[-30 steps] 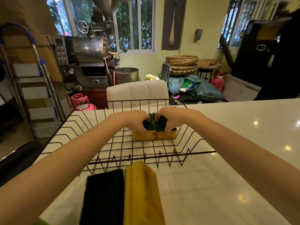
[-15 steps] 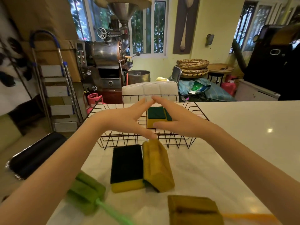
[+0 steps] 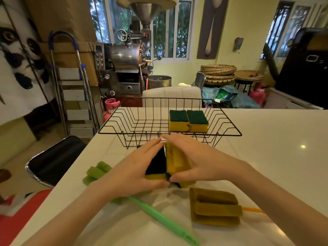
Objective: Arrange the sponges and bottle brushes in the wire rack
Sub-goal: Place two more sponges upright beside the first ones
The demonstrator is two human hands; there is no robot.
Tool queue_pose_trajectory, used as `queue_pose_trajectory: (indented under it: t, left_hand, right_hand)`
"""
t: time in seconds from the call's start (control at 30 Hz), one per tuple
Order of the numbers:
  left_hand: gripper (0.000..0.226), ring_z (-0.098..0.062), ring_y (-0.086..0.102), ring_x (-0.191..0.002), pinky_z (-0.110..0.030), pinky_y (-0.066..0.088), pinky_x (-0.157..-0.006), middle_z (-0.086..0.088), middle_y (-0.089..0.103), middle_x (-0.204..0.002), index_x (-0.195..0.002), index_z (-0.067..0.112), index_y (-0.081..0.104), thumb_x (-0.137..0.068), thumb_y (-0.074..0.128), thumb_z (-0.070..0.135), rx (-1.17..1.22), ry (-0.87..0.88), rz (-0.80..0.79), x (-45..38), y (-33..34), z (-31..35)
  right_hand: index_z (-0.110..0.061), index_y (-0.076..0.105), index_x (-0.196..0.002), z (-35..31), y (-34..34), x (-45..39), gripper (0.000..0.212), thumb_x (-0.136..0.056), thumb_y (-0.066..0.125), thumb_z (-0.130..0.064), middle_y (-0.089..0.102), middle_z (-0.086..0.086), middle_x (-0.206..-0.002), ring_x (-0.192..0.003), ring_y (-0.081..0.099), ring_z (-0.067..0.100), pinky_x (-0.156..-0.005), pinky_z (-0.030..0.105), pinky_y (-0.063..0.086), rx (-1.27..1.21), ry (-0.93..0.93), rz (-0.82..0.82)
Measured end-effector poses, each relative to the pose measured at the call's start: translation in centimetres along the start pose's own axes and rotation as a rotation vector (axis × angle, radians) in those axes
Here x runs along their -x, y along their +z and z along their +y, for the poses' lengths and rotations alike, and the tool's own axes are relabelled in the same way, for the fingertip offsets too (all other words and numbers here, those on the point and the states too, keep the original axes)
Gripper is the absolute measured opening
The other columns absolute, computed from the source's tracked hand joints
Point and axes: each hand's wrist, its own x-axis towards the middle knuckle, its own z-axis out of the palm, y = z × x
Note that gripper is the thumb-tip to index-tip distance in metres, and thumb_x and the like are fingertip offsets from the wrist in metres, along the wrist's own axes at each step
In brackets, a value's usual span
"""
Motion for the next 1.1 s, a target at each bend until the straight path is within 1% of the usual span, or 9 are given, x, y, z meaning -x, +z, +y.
queue_pose_trajectory:
  t: [0.1,0.23,0.3,0.43,0.57,0.7,0.83,0.97,1.1]
  left_hand:
    - [0.107,0.010,-0.002,-0.127,-0.013,0.002,-0.105,0.014,-0.001,-0.154,-0.143,0.028,0.005,-0.052,0.029,0.078,-0.123,-0.034,-0.022,0.2,0.2,0.0]
    - [0.107,-0.006,-0.005,-0.141,-0.018,-0.003,-0.106,0.008,-0.005,-0.156,-0.142,0.030,-0.003,-0.049,0.017,0.079,-0.218,-0.079,-0.092,0.5,0.4,0.1]
    - [0.102,-0.008,-0.004,-0.142,-0.019,-0.002,-0.108,0.007,-0.005,-0.156,-0.142,0.030,-0.003,-0.057,0.025,0.078,-0.246,-0.076,-0.095,0.5,0.4,0.0]
    - [0.082,-0.008,-0.006,-0.142,-0.024,-0.004,-0.112,0.006,-0.008,-0.156,-0.142,0.028,-0.003,-0.081,0.040,0.060,-0.289,-0.064,-0.088,0.5,0.7,-0.3]
    - [0.078,0.000,-0.011,-0.136,-0.019,-0.008,-0.106,0.007,-0.008,-0.155,-0.142,0.029,-0.003,-0.084,0.042,0.055,-0.288,-0.048,-0.095,0.4,0.7,-0.3]
    - [0.076,0.007,-0.012,-0.123,-0.017,-0.006,-0.104,0.008,-0.007,-0.155,-0.142,0.029,-0.001,-0.085,0.043,0.052,-0.281,-0.046,-0.106,0.4,0.6,-0.2]
    - [0.073,0.005,-0.009,-0.133,-0.015,-0.004,-0.102,0.010,-0.005,-0.155,-0.142,0.031,0.000,-0.086,0.043,0.050,-0.274,-0.021,-0.100,0.6,0.6,0.0]
    - [0.073,0.007,-0.010,-0.127,-0.015,-0.004,-0.102,0.010,-0.005,-0.155,-0.142,0.031,-0.001,-0.086,0.042,0.050,-0.283,-0.004,-0.083,0.6,0.7,0.1]
    - [0.072,-0.003,-0.003,-0.140,-0.015,-0.002,-0.104,0.011,-0.005,-0.155,-0.142,0.032,0.000,-0.086,0.041,0.051,-0.270,-0.010,-0.093,0.6,0.8,0.1]
  right_hand:
    - [-0.034,0.008,-0.143,-0.2,0.6,0.0,0.089,-0.075,0.063,-0.050,0.017,-0.009,-0.154,-0.140,0.006,0.004,-0.113,0.028,0.014,0.029,0.020,-0.066]
    - [-0.036,0.017,-0.141,-0.3,0.7,-0.2,0.078,-0.078,0.059,-0.051,0.011,-0.006,-0.156,-0.142,-0.001,0.009,-0.114,0.031,0.009,0.143,0.038,-0.121]
    - [-0.035,0.021,-0.140,-0.3,0.1,-0.1,0.074,-0.078,0.059,-0.050,0.017,-0.005,-0.153,-0.141,0.007,0.012,-0.114,0.036,0.016,0.179,0.071,-0.123]
    - [-0.035,0.023,-0.139,0.2,-1.4,0.6,0.077,-0.075,0.061,-0.054,0.020,-0.006,-0.151,-0.137,0.016,0.017,-0.109,0.039,0.028,0.195,0.192,-0.164]
    - [-0.033,0.023,-0.139,0.8,-2.6,1.3,0.079,-0.073,0.064,-0.051,0.022,-0.005,-0.149,-0.134,0.022,0.016,-0.107,0.038,0.033,0.167,0.237,-0.211]
    - [-0.031,0.021,-0.139,1.3,-2.7,2.0,0.082,-0.072,0.068,-0.045,0.024,-0.003,-0.145,-0.128,0.032,0.018,-0.096,0.033,0.044,0.169,0.292,-0.234]
    - [-0.029,0.021,-0.139,2.2,-2.4,2.1,0.083,-0.072,0.069,-0.039,0.034,0.001,-0.139,-0.120,0.039,0.018,-0.087,0.028,0.047,0.132,0.343,-0.309]
    - [-0.028,0.026,-0.135,2.9,-2.2,1.9,0.082,-0.069,0.073,-0.036,0.039,0.001,-0.133,-0.116,0.043,0.018,-0.091,0.033,0.049,0.059,0.372,-0.318]
    - [-0.026,0.031,-0.129,3.0,-2.5,1.7,0.078,-0.066,0.076,-0.038,0.042,0.002,-0.130,-0.113,0.044,0.017,-0.093,0.034,0.048,0.018,0.384,-0.343]
